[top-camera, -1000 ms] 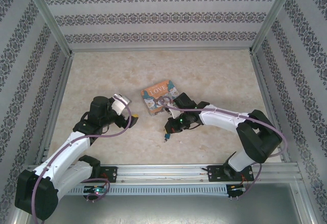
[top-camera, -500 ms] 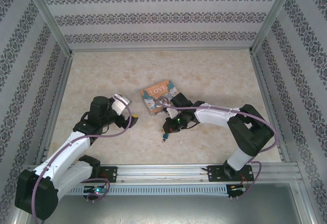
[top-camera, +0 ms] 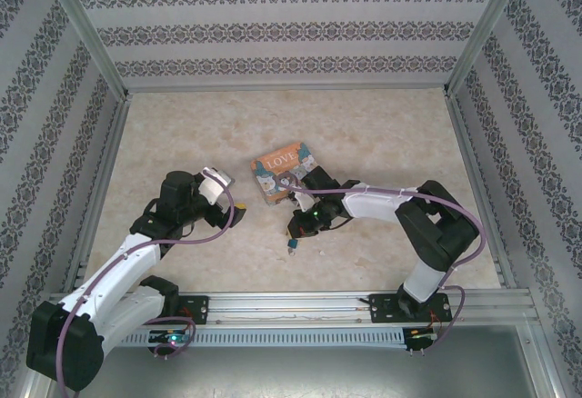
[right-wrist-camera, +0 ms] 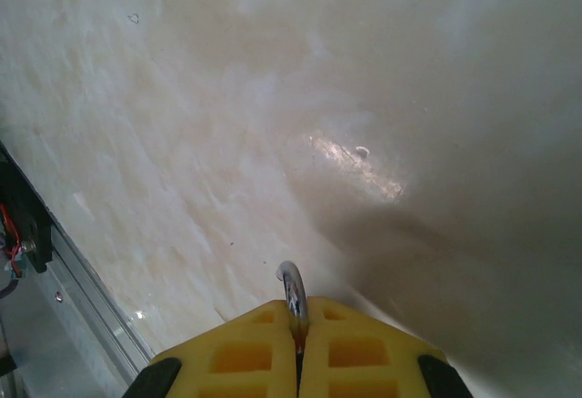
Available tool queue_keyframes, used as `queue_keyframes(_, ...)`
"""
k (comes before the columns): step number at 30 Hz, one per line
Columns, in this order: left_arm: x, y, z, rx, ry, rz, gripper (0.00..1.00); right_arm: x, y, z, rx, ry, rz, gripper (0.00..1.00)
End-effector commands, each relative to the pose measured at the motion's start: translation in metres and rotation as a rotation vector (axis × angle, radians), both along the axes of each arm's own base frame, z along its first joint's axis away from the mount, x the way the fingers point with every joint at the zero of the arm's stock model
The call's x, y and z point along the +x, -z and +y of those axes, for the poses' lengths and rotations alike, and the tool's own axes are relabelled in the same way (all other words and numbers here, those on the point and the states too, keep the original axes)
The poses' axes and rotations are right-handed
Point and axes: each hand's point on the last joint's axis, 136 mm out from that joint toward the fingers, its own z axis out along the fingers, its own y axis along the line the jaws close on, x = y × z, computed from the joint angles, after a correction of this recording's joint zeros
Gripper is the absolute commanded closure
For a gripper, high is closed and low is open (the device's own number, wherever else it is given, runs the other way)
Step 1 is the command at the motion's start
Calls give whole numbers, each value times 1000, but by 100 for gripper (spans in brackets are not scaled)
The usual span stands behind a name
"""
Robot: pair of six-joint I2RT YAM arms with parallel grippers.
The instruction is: Unlock a padlock with a key
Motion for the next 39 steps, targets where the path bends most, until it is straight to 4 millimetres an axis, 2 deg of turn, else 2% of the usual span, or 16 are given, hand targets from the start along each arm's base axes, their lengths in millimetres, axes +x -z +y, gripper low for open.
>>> queue_keyframes(1, 1, -1, 4, 22, -4, -6, 0, -3, 8, 0, -13, -10, 4, 96)
queue_keyframes(15, 1, -4, 6, 30, -10, -22, 0, -3, 16, -6, -35, 5, 7, 79)
queue_keyframes(30, 0, -5, 5, 27, -3, -26, 0, 0, 6, -18, -50, 38, -27, 65)
queue_keyframes(39, 0, -8, 6, 24, -5, -37, 0, 0, -3, -30, -74, 46, -97, 43)
